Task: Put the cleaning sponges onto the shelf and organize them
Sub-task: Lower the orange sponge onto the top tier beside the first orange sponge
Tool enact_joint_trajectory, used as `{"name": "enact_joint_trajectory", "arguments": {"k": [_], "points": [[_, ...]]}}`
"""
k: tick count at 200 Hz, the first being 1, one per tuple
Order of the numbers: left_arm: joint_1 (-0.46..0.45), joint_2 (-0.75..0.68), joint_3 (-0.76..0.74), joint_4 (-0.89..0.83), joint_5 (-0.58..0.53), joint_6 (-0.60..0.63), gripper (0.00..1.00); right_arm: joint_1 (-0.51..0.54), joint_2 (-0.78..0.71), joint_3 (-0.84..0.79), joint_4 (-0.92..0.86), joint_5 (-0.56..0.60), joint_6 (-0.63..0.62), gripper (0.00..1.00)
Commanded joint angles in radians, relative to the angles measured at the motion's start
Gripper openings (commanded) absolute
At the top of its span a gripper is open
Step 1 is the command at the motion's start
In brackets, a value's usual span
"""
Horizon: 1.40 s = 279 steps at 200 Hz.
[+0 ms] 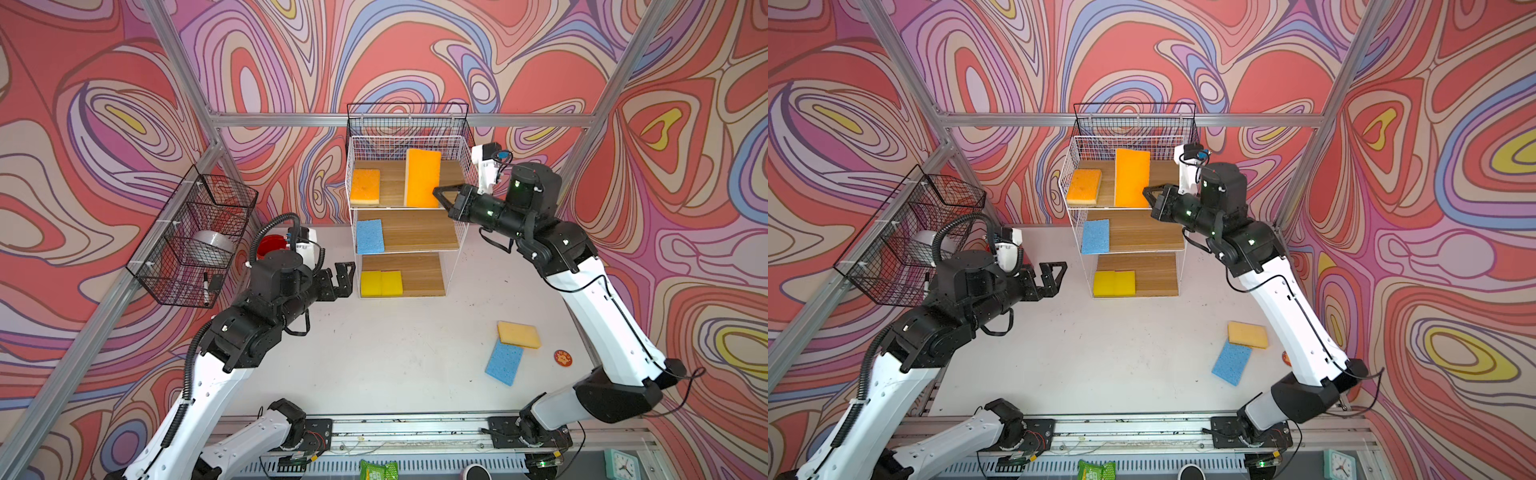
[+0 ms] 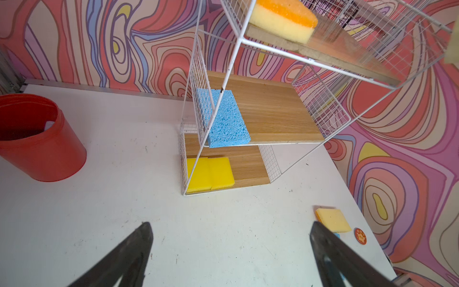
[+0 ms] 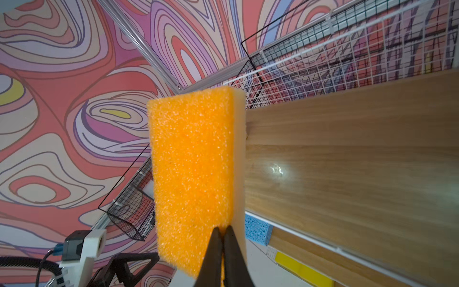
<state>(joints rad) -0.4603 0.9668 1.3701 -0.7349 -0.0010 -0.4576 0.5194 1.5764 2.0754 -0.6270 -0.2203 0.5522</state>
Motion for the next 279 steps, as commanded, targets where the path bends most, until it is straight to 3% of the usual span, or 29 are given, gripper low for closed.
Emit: {"name": "enact_joint_trajectory", "arguments": {"k": [1,57,127,233,279], "points": [[0.067,0.020,0.021,0.026,0.144,-0.013,1.00,0.022,0.067,0.095,-0.054,0.053,0.027,0.00],[0.203,0.004,-0.038,0.084,0.278,-0.048,1.00,0.095,0.285,0.352,-0.135,0.132,0.058,0.00],[0.298,-0.022,-0.152,0.131,0.384,-0.069,1.00,0.096,0.247,0.221,-0.076,0.212,0.079,0.00],[0.307,-0.013,-0.166,0.146,0.397,-0.076,1.00,0.095,0.163,0.112,0.090,0.162,0.088,0.00],[0.308,-0.019,-0.150,0.120,0.388,-0.062,1.00,0.087,0.138,0.126,0.067,0.190,0.069,0.00]]}}
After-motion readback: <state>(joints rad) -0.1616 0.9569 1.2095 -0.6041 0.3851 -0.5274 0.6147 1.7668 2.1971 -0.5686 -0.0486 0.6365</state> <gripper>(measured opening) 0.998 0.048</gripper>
